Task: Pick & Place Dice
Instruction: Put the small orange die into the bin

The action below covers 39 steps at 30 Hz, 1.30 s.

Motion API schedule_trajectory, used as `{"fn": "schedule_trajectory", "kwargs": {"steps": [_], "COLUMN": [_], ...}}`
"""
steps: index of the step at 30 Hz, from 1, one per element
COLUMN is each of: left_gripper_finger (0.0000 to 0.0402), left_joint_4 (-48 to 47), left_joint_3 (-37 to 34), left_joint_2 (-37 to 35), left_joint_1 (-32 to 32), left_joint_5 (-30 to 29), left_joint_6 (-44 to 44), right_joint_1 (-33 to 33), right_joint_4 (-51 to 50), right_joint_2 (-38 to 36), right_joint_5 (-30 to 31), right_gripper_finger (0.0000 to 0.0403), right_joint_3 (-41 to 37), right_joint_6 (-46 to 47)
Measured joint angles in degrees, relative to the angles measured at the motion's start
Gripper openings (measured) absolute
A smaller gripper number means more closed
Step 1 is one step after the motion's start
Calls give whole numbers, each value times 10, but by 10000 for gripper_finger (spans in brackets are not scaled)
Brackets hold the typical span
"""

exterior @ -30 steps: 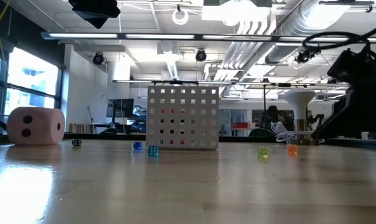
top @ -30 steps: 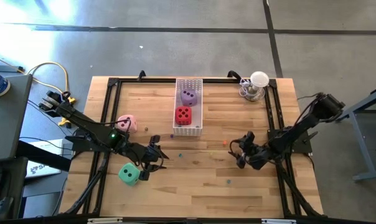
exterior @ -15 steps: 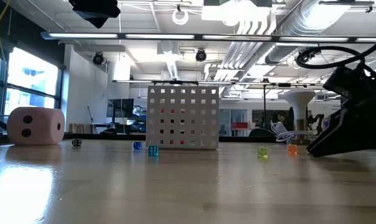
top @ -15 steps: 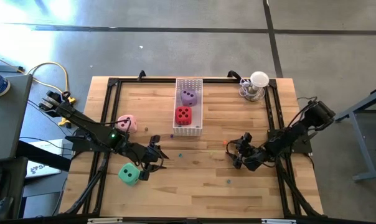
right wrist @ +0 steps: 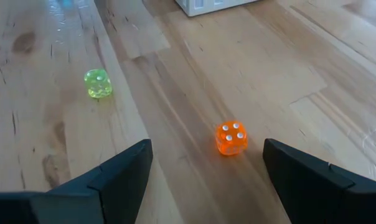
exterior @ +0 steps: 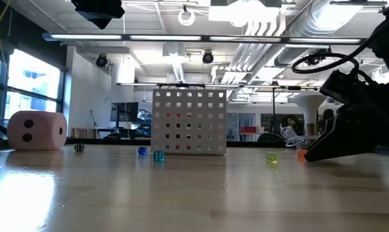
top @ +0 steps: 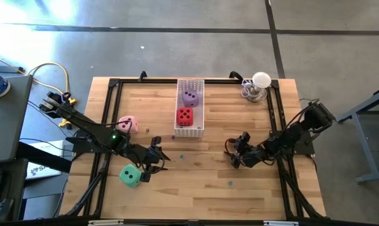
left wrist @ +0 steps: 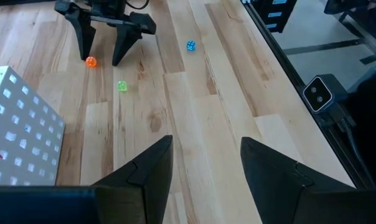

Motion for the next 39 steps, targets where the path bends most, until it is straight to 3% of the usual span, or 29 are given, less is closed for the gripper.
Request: {"fn": "schedule_trajectory", "kwargs": {"steps": [16, 39], "left_gripper_finger": [180, 180], "left_joint_4": [0, 0], "left_joint_3": [0, 0], "left_joint_2": [0, 0], "left_joint_1": [0, 0], "left_joint_5": [0, 0], "left_joint_6": [0, 6], "right_joint_1": [-1, -8], "right_joint_4": [-3, 20], "right_joint_2": [1, 2], "right_joint_5": [1, 9], "right_gripper_finger": [205, 141], "right_joint_3": [-1, -2], "right_joint_6": [-2, -54]}}
